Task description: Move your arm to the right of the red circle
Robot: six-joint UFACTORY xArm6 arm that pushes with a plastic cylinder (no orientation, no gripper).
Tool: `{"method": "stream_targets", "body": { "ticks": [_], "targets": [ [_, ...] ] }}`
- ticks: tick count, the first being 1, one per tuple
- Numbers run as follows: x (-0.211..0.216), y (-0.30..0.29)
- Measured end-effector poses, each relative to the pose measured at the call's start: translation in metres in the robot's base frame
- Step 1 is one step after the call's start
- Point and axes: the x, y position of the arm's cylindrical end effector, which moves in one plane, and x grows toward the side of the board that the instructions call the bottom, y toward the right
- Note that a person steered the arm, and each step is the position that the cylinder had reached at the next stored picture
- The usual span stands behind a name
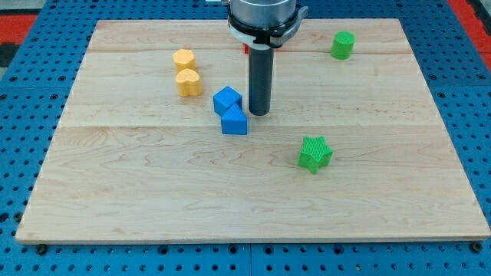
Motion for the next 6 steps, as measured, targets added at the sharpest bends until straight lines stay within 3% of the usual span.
{"method": "stream_targets", "body": {
  "ticks": [6],
  "targets": [
    [-0.013, 0.023]
  ]
}}
